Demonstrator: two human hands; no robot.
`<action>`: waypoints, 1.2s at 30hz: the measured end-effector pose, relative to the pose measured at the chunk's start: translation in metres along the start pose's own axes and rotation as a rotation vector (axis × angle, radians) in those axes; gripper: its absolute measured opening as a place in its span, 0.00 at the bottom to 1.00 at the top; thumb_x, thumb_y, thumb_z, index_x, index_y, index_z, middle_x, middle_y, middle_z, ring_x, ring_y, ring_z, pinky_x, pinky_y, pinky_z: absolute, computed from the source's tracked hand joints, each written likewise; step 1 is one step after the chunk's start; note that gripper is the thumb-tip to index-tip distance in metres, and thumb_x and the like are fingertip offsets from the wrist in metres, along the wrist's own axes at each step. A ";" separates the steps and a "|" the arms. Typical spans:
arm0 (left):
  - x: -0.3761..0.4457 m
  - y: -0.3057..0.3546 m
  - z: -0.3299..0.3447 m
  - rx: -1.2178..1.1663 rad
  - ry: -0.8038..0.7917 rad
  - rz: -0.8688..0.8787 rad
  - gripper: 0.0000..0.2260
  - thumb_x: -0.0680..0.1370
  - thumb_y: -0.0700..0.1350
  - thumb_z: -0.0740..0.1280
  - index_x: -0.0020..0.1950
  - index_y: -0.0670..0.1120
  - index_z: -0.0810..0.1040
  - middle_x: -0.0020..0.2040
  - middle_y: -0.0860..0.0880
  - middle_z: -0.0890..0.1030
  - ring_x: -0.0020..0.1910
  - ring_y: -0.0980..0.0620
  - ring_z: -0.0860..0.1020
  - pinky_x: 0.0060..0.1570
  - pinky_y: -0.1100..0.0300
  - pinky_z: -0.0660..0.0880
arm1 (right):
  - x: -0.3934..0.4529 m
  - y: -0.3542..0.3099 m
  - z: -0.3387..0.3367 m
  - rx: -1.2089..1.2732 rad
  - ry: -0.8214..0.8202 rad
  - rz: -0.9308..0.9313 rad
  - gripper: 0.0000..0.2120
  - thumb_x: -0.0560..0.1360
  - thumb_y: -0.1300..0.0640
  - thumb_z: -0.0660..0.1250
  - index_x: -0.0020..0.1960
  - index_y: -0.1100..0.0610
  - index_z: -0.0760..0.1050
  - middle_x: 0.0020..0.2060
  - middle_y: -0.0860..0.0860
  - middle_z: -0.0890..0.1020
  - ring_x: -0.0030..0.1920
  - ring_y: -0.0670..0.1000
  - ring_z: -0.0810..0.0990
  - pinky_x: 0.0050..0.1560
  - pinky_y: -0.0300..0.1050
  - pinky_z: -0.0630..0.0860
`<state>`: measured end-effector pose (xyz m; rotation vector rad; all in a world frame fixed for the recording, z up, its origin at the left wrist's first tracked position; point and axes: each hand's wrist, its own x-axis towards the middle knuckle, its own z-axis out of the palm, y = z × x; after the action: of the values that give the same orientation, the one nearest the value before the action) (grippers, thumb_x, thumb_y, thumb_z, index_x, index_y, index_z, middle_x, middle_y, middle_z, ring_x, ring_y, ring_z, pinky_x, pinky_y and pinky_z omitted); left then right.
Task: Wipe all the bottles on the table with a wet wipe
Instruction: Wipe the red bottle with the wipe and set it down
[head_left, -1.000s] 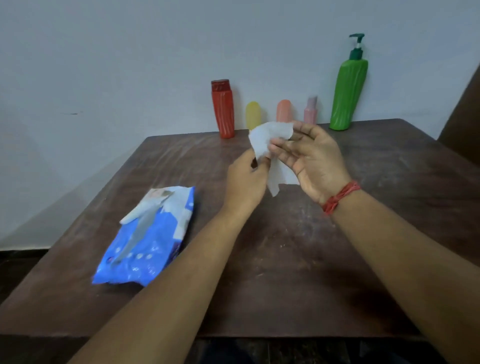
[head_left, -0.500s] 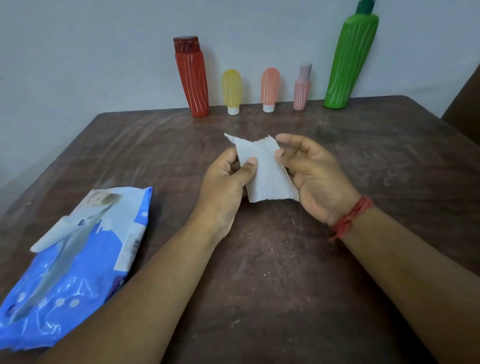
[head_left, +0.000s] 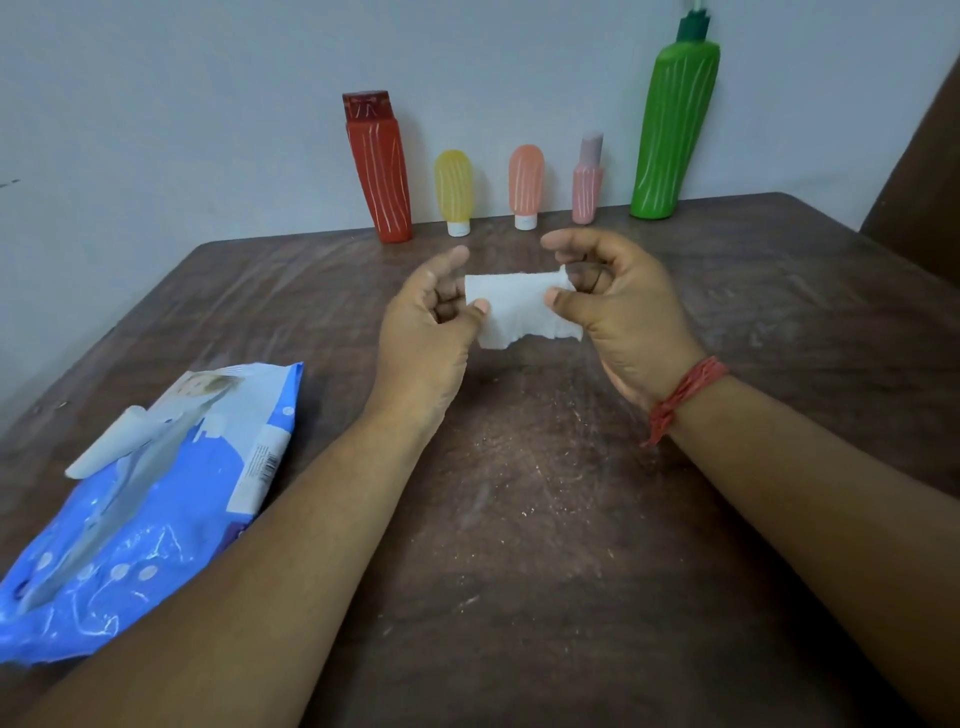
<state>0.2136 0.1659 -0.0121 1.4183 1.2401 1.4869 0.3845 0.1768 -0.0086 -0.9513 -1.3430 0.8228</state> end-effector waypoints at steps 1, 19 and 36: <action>-0.001 0.002 -0.001 0.073 -0.005 0.040 0.20 0.79 0.36 0.69 0.69 0.50 0.76 0.57 0.53 0.82 0.57 0.57 0.79 0.61 0.58 0.78 | 0.000 0.000 0.000 -0.053 -0.004 -0.017 0.22 0.71 0.72 0.71 0.57 0.50 0.80 0.53 0.51 0.78 0.45 0.41 0.74 0.52 0.36 0.75; 0.000 0.006 -0.002 0.197 0.014 0.083 0.04 0.83 0.46 0.63 0.51 0.54 0.76 0.52 0.57 0.80 0.50 0.62 0.78 0.44 0.69 0.75 | 0.000 -0.001 0.001 0.135 -0.007 0.113 0.04 0.75 0.59 0.70 0.43 0.54 0.75 0.37 0.51 0.79 0.44 0.53 0.77 0.47 0.53 0.73; 0.017 0.007 0.003 0.096 0.148 -0.087 0.11 0.82 0.47 0.65 0.65 0.55 0.73 0.54 0.60 0.79 0.53 0.62 0.78 0.47 0.69 0.71 | 0.002 -0.002 0.002 0.278 -0.096 0.217 0.14 0.79 0.72 0.61 0.55 0.58 0.80 0.58 0.56 0.82 0.62 0.55 0.80 0.63 0.56 0.77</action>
<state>0.2157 0.1802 -0.0005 1.3165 1.4629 1.5127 0.3829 0.1785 -0.0062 -0.8541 -1.1809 1.2010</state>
